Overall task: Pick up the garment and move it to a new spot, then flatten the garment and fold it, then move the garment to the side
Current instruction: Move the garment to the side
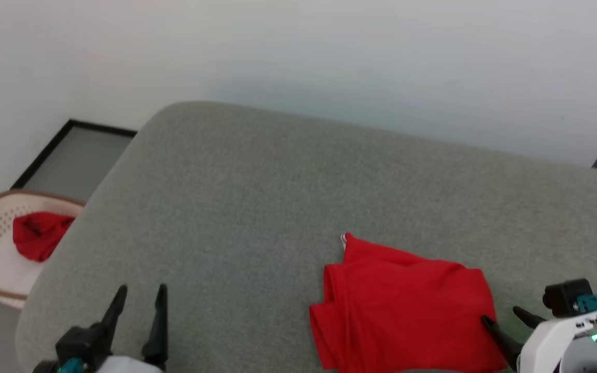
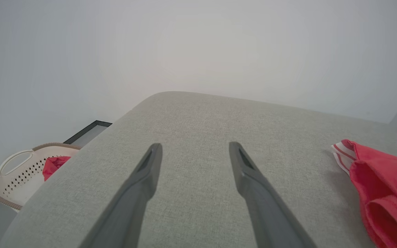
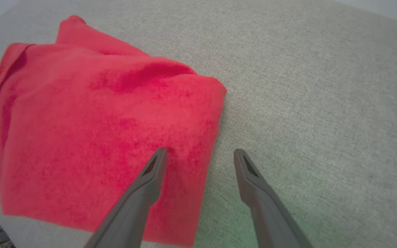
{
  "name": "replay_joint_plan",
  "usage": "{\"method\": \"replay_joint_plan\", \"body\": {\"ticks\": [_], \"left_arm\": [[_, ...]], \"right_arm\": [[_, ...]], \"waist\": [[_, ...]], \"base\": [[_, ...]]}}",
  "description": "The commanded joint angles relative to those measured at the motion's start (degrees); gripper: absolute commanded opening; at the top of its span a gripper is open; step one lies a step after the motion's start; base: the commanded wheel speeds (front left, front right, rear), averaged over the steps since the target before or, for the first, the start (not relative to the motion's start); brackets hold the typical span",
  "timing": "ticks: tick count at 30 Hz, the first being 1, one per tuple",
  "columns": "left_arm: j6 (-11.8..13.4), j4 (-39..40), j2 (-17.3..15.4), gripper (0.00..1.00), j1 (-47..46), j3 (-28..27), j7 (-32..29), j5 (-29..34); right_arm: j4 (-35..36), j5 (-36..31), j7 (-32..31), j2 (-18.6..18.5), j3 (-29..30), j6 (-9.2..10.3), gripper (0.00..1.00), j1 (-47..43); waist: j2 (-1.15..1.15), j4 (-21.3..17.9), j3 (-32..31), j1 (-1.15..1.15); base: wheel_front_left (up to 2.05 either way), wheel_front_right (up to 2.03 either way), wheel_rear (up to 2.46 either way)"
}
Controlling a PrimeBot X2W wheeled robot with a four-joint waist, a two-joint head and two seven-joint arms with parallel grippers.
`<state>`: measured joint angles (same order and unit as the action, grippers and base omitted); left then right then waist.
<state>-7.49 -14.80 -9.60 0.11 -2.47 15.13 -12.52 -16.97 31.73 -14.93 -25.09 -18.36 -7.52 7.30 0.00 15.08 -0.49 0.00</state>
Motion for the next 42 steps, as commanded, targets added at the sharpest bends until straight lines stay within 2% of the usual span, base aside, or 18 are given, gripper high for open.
{"method": "replay_joint_plan", "body": {"ticks": [1,14,15,16,17,31,38,42], "left_arm": [[0.0,0.1,0.1,1.0,-1.0,0.2,0.0,-0.2],[0.0,-0.5,1.1,1.0,-4.0,1.4,0.0,-0.6],[0.0,-0.5,1.1,1.0,-4.1,1.4,0.0,-0.6],[0.0,-0.6,1.1,1.0,-4.2,1.4,0.0,-0.6],[0.0,-0.7,1.1,1.0,-4.2,1.4,0.0,-0.7],[0.0,-1.1,1.3,1.0,-4.4,1.0,0.0,-0.7],[0.0,-0.9,1.1,1.0,-4.9,2.3,0.0,-0.8],[0.0,-0.5,1.1,1.0,-5.8,3.2,0.0,-0.9]], "right_arm": [[-0.3,0.6,-1.0,0.1,0.1,0.07,1.0,1.2],[-4.6,5.0,-11.4,1.7,-2.3,0.07,1.0,5.3],[-5.0,5.3,-12.4,1.7,-2.8,0.07,0.92,5.6],[-5.0,5.5,-13.2,1.5,-3.4,0.06,0.4,6.1],[-4.9,5.9,-13.5,1.3,-3.8,0.06,0.0,6.6],[-4.3,6.8,-16.4,-5.2,-4.5,0.09,0.0,13.6],[-3.5,6.4,-17.1,-10.5,-4.1,0.09,0.0,16.3],[-3.1,5.6,-17.4,-14.7,-4.3,0.09,0.0,18.0]], "waist": [[0.0,1.3,2.7,0.0],[0.0,2.9,6.3,0.0],[0.0,3.0,6.3,0.0],[0.0,3.0,6.4,0.0],[0.0,2.9,6.4,0.0],[0.0,1.2,5.0,0.0],[0.0,-0.8,5.0,0.0],[0.0,-2.2,5.8,0.0]], "base": [[0.0,0.0,0.0],[0.0,0.0,0.0],[0.0,0.0,0.0],[0.0,0.0,0.0],[0.0,0.0,0.0],[0.0,0.0,0.0],[0.0,0.0,0.0],[0.0,0.0,0.0]]}}
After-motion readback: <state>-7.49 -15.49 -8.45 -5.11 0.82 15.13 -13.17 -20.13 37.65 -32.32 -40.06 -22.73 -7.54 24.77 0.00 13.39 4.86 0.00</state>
